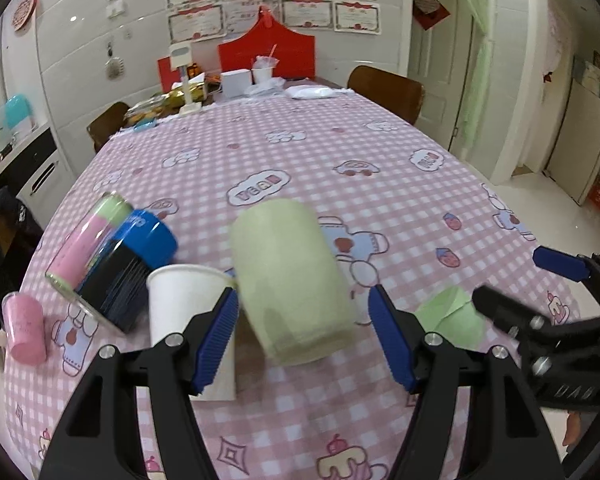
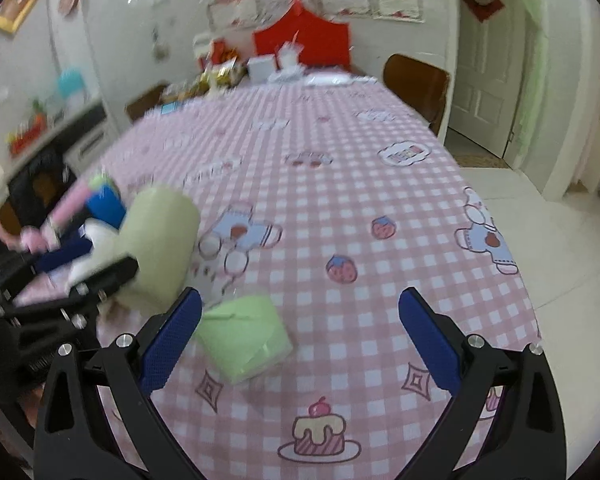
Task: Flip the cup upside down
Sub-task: 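Close the right gripper on the green cup while the left gripper releases it, then rotate the green cup opening-up with the right gripper and lower it onto the table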
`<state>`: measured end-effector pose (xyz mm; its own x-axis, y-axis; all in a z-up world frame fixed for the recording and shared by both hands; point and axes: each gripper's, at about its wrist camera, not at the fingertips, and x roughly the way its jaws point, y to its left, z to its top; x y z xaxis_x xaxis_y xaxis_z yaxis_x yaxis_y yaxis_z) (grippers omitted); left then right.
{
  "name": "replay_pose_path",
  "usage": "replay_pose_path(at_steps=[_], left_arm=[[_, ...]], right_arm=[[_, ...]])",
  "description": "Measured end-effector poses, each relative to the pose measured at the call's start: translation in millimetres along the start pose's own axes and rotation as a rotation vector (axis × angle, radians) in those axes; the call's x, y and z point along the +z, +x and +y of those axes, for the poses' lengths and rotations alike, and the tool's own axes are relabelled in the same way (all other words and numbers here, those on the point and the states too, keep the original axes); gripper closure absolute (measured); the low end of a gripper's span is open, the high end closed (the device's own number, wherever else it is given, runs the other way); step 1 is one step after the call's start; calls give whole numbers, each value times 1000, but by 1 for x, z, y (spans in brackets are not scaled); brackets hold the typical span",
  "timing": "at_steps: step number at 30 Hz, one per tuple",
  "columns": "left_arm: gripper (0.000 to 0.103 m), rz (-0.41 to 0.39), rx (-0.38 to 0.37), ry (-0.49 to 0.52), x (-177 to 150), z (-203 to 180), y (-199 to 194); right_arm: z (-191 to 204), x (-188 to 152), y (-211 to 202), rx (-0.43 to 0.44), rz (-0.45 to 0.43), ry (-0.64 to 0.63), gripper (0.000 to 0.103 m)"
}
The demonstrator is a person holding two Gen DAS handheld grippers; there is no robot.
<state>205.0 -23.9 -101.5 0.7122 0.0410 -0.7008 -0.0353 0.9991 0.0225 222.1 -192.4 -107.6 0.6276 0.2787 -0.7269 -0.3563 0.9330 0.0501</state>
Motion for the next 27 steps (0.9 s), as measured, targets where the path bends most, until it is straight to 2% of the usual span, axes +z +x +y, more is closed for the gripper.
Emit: replay_pose_path(at_steps=[4,8,12,16,20,21,27], left_arm=[[36,-2,1,-2,-3,6,0],[36,0,43,12,-6,6,3],[36,2,-22,3,-5,11,5],[36,-5,-80,33,-3,5,10],[36,-8,-143,37,-2,4,16],[36,-11,-150,39,-1,3,18],[36,-25,-199,38,4,6,20]], right_arm=[[14,-1,10,-12,52,-63,8],[22,-2,21,-27,97,-104,8],[26,-2,31,2,133,-116,8],[28,-1,37,31,150,-105,22],[32,-1,39,36,159,-109,31],[32,0,40,40,159,-104,40],[29,3,40,5,147,-81,42]])
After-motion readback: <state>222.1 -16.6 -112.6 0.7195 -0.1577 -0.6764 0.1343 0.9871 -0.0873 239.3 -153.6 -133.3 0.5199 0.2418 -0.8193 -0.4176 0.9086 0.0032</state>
